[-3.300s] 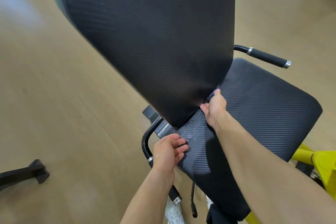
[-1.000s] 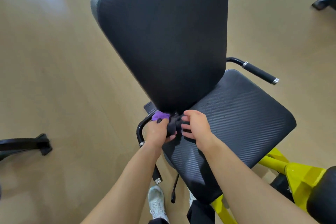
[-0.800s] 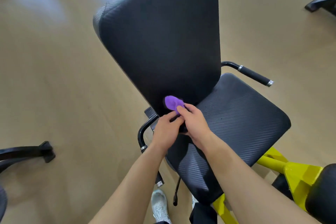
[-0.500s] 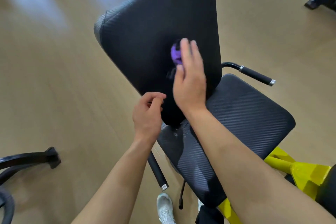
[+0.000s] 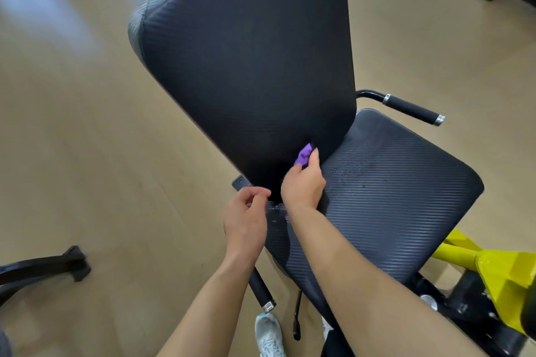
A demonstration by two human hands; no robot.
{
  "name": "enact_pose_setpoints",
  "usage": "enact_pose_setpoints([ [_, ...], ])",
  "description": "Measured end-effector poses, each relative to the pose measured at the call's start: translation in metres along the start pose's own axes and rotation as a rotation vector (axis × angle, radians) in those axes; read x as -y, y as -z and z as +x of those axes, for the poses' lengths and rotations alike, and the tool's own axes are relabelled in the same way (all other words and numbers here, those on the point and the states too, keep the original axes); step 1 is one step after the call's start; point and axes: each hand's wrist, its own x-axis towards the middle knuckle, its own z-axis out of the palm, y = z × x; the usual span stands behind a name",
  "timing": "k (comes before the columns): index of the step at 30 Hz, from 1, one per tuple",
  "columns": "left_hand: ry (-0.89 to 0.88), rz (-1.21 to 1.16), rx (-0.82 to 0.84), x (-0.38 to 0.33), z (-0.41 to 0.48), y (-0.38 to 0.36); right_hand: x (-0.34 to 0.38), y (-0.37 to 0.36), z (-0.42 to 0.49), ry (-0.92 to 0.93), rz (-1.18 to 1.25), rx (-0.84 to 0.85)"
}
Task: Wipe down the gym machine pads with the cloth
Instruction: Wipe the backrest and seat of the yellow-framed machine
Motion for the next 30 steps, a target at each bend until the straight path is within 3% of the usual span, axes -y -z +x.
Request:
enact_pose_setpoints([
  [2,-0.001,-0.012,0.006,-0.004,0.003,-0.004,0.047,0.006,0.014,0.166,0.095,-0.057],
  [4,-0.012,-0.030,0.011,-0.010,0.008,-0.009,0.084,0.010,0.030,0.457,0.087,-0.132],
  [7,-0.019,-0.031,0.040,-0.015,0.012,-0.014,0.081,0.007,0.057,0.726,-0.037,-0.262],
  [9,-0.034,-0.007,0.060,-0.013,0.013,-0.016,0.053,0.005,0.065,0.569,0.016,-0.199],
  [13,0.000,-0.005,0.068,0.000,0.012,-0.013,0.004,0.012,0.072,-0.054,0.023,-0.057],
  [15,0.041,0.011,0.075,0.006,0.010,-0.007,-0.001,0.014,0.059,-0.201,-0.006,0.027],
  [20,0.096,0.010,0.025,0.002,-0.003,0.024,0.018,0.011,-0.038,-0.146,-0.132,0.232],
  [23,0.150,0.005,-0.028,-0.006,-0.010,0.066,0.036,0.026,-0.093,-0.101,0.000,0.487],
  [26,0.328,-0.189,0.116,-0.018,-0.031,0.111,0.044,0.047,-0.134,-0.079,0.079,0.737],
  [28,0.391,-0.312,0.290,-0.024,-0.052,0.135,0.041,0.058,-0.153,-0.141,0.143,0.762],
  [30,0.335,-0.265,0.402,-0.023,-0.070,0.153,0.041,0.072,-0.171,-0.186,0.163,0.764],
])
